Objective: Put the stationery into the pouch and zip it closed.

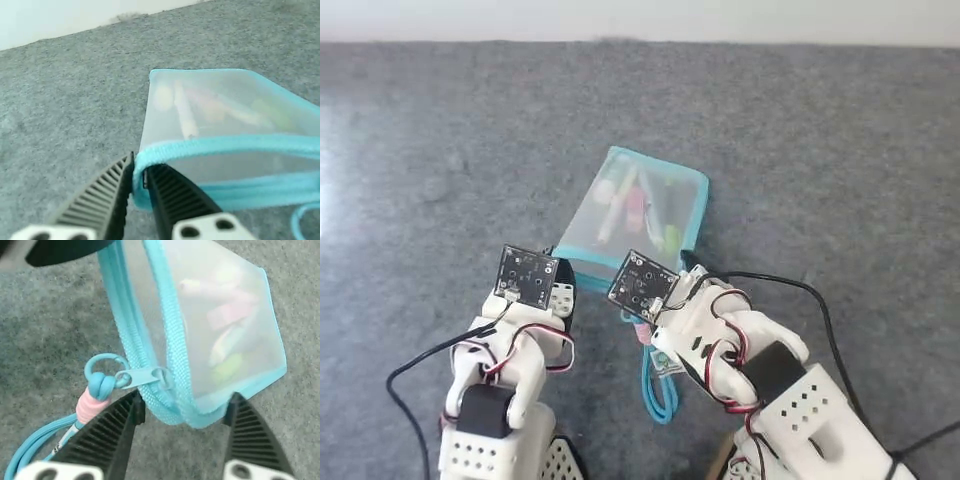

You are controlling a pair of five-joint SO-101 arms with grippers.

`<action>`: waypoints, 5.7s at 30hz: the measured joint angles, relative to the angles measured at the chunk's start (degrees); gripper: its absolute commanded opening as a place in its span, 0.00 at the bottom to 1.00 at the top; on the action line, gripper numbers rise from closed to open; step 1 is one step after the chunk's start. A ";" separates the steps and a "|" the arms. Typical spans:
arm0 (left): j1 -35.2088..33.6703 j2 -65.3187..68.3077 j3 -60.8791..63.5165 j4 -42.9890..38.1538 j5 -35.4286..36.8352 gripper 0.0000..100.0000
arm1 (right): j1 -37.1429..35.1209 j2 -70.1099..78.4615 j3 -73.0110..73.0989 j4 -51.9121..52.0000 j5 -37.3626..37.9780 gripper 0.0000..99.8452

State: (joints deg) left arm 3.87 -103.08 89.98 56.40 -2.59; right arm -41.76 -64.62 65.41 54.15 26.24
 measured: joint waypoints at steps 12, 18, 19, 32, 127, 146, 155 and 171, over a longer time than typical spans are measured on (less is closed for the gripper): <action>-0.35 0.00 -0.09 0.00 0.00 0.01 | -1.05 0.00 -0.18 -0.09 -0.62 0.01; -0.35 0.00 -0.18 0.00 0.00 0.03 | -1.05 0.00 -0.26 -0.09 -1.14 0.01; -0.35 0.00 -0.26 0.00 0.00 0.05 | -1.05 0.00 -0.26 -0.09 -1.14 0.01; -0.88 0.00 -8.53 4.40 0.26 0.19 | 2.29 0.00 -3.43 -0.09 -1.32 0.01; 5.63 0.09 -1.23 -2.90 -1.85 0.01 | -5.63 3.87 -4.84 -7.65 -7.12 0.16; 5.89 0.09 -1.23 -2.90 -1.85 0.01 | -5.71 -1.67 -10.99 2.37 -6.86 0.23; 7.12 0.09 -1.23 -2.81 -1.85 0.01 | -6.51 10.64 -11.52 -3.25 -4.75 0.23; 7.12 0.09 -1.23 -1.58 -1.76 0.01 | -6.07 22.68 -17.14 -8.88 -4.66 0.03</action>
State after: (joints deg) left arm 10.99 -102.99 88.75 54.81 -4.35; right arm -47.82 -41.93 48.26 45.27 21.58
